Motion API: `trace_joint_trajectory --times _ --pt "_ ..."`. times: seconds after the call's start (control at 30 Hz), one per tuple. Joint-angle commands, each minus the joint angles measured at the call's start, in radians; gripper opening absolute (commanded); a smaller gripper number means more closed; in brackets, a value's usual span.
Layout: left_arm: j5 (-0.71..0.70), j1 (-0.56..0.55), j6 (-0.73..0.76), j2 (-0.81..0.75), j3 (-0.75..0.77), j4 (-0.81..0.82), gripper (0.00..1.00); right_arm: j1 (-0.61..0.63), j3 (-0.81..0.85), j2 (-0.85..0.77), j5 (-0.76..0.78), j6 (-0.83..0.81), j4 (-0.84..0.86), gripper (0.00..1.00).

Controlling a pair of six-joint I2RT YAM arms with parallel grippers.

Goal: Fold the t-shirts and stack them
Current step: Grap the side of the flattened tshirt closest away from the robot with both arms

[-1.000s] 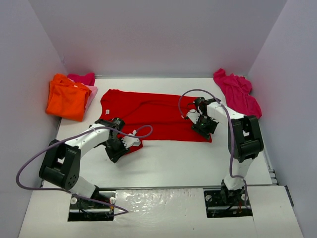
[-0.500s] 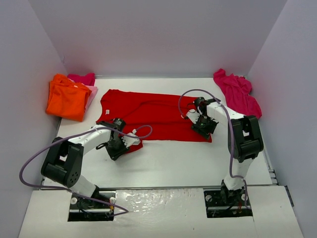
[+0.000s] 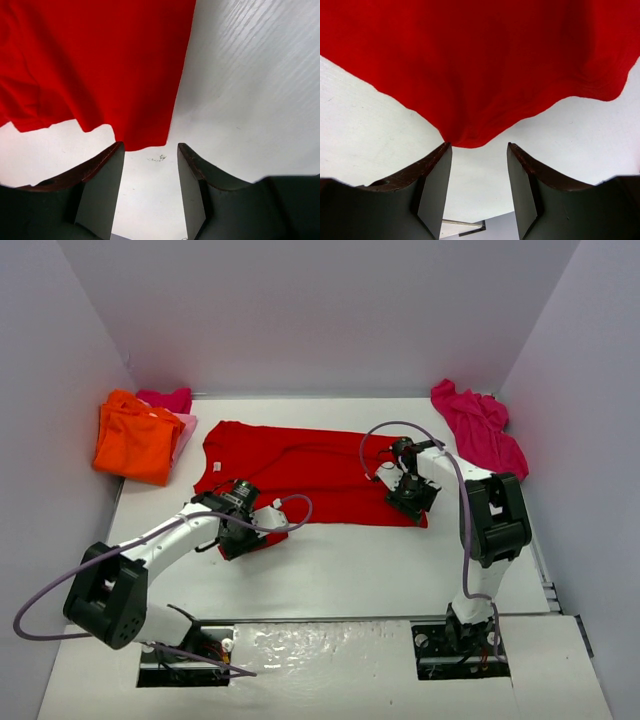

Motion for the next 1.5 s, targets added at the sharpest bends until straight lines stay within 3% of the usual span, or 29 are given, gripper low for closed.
trace_joint_trajectory --times 0.0,0.37,0.47,0.5,0.7,0.83,1.17,1.23,1.27,1.37,1.4,1.47 --pt "-0.052 -0.002 0.018 0.060 -0.008 0.049 0.43 0.011 0.024 -0.010 -0.007 0.017 -0.026 0.45" --pt "-0.077 0.000 0.043 0.181 0.010 0.114 0.43 0.005 0.013 -0.018 0.001 0.008 -0.027 0.46" --pt "-0.066 0.000 0.049 0.177 0.022 0.083 0.22 0.004 0.010 -0.013 -0.001 0.003 -0.028 0.46" --pt "-0.066 0.000 0.054 0.170 0.026 0.064 0.00 0.003 0.006 -0.009 -0.002 0.001 -0.028 0.46" --pt "-0.066 0.001 0.068 0.092 0.033 0.009 0.00 0.005 -0.014 -0.019 0.006 -0.013 -0.030 0.47" --pt "-0.029 0.001 0.060 0.053 0.070 -0.038 0.00 0.007 -0.018 -0.051 -0.002 -0.025 -0.036 0.56" --pt "-0.041 0.001 0.057 0.056 0.077 -0.051 0.00 0.010 -0.054 -0.032 -0.035 -0.047 -0.052 0.56" --pt "-0.045 0.001 0.057 0.055 0.074 -0.050 0.00 0.016 -0.066 -0.022 -0.046 -0.051 -0.057 0.53" --pt "-0.048 0.001 0.057 0.055 0.072 -0.051 0.00 0.020 -0.074 -0.016 -0.049 -0.054 -0.058 0.45" --pt "-0.056 0.002 0.059 0.058 0.068 -0.050 0.00 0.035 -0.096 -0.004 -0.058 -0.064 -0.058 0.07" --pt "-0.056 0.002 0.061 0.059 0.066 -0.048 0.00 0.039 -0.103 -0.006 -0.060 -0.065 -0.054 0.01" --pt "-0.056 0.001 0.060 0.062 0.061 -0.045 0.00 0.042 -0.113 -0.016 -0.062 -0.064 -0.048 0.00"
